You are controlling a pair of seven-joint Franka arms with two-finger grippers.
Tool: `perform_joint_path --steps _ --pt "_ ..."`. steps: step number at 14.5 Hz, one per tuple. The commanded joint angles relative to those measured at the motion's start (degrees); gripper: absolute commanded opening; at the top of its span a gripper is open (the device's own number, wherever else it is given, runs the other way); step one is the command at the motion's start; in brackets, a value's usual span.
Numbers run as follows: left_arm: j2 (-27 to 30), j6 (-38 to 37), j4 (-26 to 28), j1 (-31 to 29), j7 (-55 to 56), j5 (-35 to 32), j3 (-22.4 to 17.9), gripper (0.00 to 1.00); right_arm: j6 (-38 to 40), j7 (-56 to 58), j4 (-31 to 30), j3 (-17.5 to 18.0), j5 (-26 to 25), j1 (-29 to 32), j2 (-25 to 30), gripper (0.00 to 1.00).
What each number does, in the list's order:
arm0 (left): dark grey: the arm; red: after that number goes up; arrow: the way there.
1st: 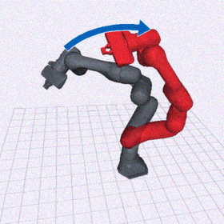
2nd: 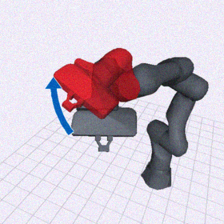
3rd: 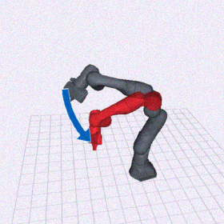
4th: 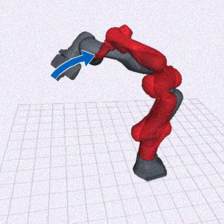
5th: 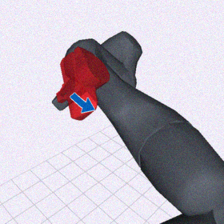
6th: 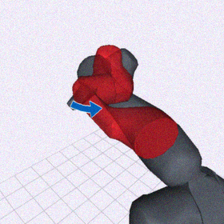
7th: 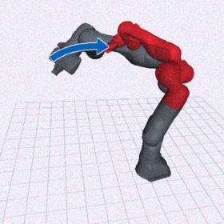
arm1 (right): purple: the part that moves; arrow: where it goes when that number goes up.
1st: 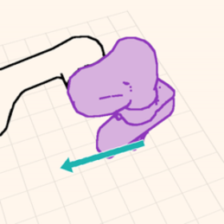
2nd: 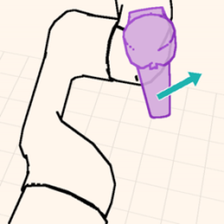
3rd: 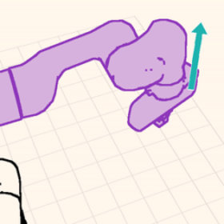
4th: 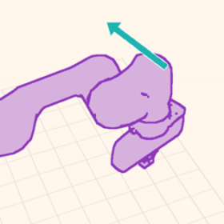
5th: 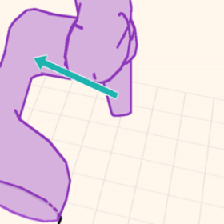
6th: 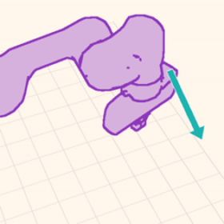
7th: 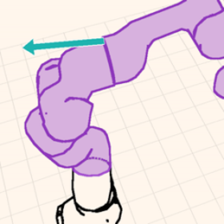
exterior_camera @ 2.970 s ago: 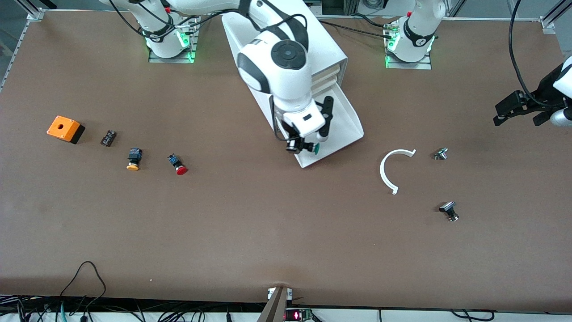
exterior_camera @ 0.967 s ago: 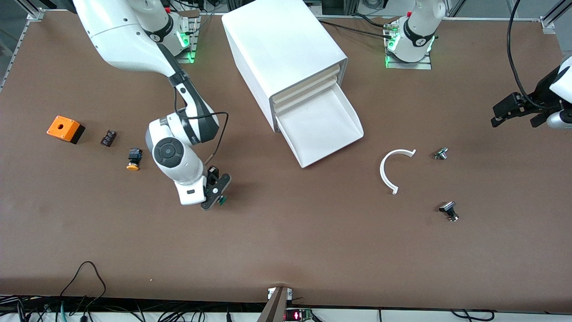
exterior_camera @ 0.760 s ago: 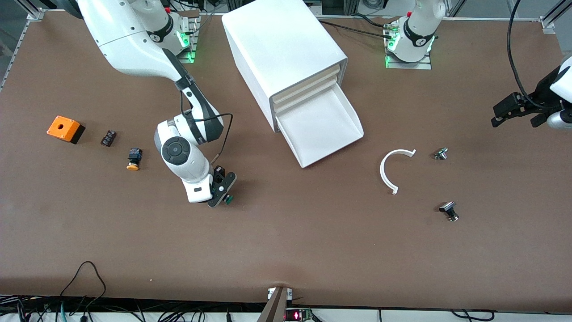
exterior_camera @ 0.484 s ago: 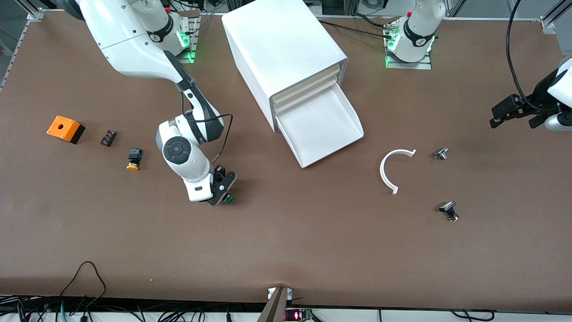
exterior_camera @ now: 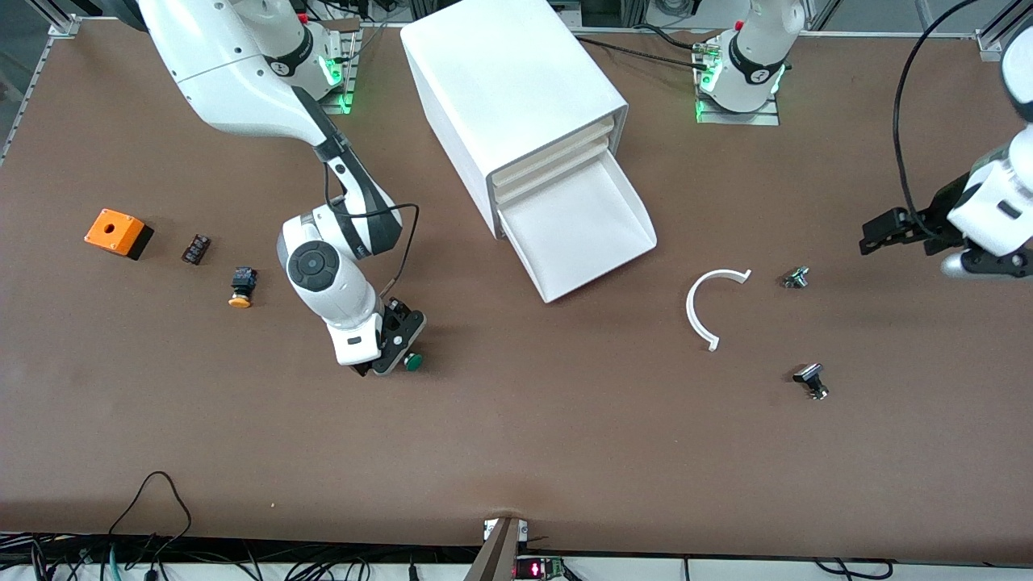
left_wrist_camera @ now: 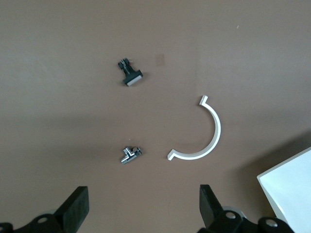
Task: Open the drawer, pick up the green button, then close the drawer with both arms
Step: 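Lower the green push button onto the table with the right gripper, then release the button and withdraw the right gripper while the left gripper approaches the drawer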
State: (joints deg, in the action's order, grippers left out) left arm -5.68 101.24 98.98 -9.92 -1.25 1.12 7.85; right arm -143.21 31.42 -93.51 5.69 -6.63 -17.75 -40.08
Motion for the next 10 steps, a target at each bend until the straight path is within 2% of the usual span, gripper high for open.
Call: perform_joint_path --steps 1,3,6,9,10 --pt "-1.25 0.71 1.3 -0.1 0.01 0.03 0.15 0.99 -0.05 0.13 -0.02 0.55 1.18 0.79 2.55 1.0" --pt "-4.84 3.07 2.08 1.21 4.38 0.11 0.32 0.99 0.04 0.04 1.74 0.55 1.7 0.88 3.42 1.0" --pt "-6.27 11.33 7.35 5.33 15.18 0.11 0.41 0.99 0.39 -4.17 2.89 0.46 12.23 1.14 4.75 1.0" --pt "-9.24 16.25 8.68 7.89 25.65 0.11 2.43 0.99 0.74 -5.92 2.89 0.29 13.57 1.66 6.68 1.0" --pt "-9.95 19.58 10.42 9.46 28.03 0.11 2.34 0.99 2.13 -10.63 2.8 0.29 14.09 2.36 7.47 1.0"
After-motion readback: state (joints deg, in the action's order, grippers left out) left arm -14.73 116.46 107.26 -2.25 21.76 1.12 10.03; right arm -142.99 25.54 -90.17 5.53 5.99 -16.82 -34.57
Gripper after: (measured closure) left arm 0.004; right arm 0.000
